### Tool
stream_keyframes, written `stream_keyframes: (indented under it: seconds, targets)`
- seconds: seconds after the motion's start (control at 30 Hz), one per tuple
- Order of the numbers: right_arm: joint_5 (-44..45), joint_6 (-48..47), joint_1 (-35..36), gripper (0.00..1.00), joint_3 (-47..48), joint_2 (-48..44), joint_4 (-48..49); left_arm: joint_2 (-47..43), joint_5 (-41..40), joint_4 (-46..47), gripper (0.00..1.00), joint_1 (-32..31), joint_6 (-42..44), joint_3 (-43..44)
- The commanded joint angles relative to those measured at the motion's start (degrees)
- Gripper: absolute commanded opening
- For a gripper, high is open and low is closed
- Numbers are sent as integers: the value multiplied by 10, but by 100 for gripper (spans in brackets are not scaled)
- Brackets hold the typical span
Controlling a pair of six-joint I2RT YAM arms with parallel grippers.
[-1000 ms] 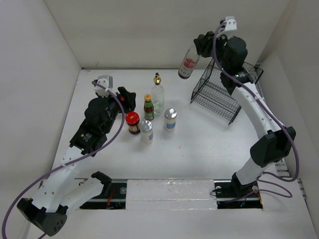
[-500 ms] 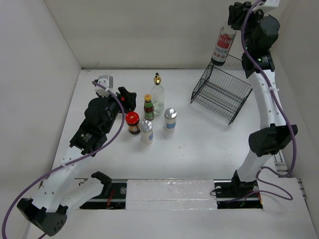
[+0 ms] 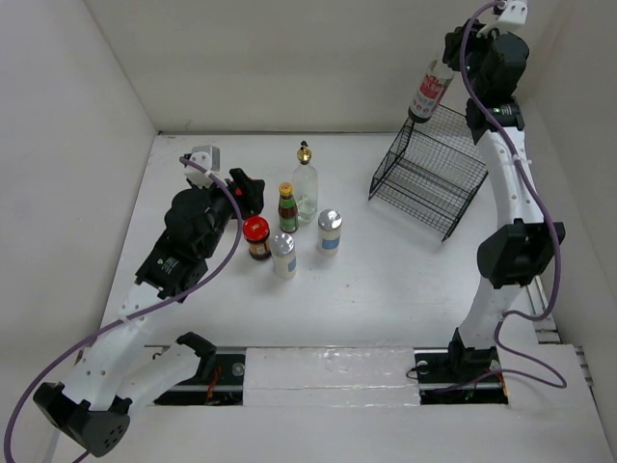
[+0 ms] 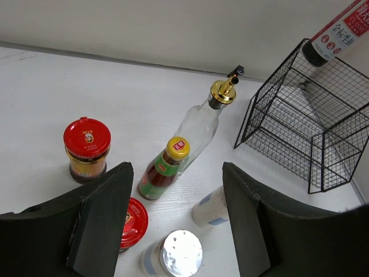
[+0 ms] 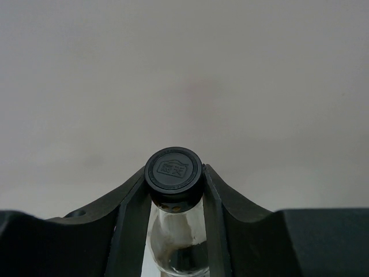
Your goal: Organize the condiment bottles
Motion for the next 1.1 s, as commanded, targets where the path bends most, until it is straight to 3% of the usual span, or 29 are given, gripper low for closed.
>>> stream_keyframes:
  seconds: [0.0,0.77,1.07]
  targets:
    - [10,-7,-5,13,52,-21,90,2,12,32,59,2,4,-8]
    - [21,-53,-27,13,-34,-21,100,2,18,32,59,2,4,-8]
    - [21,-53,-22,13,-177,-40,155,2,18,32,59,2,4,-8]
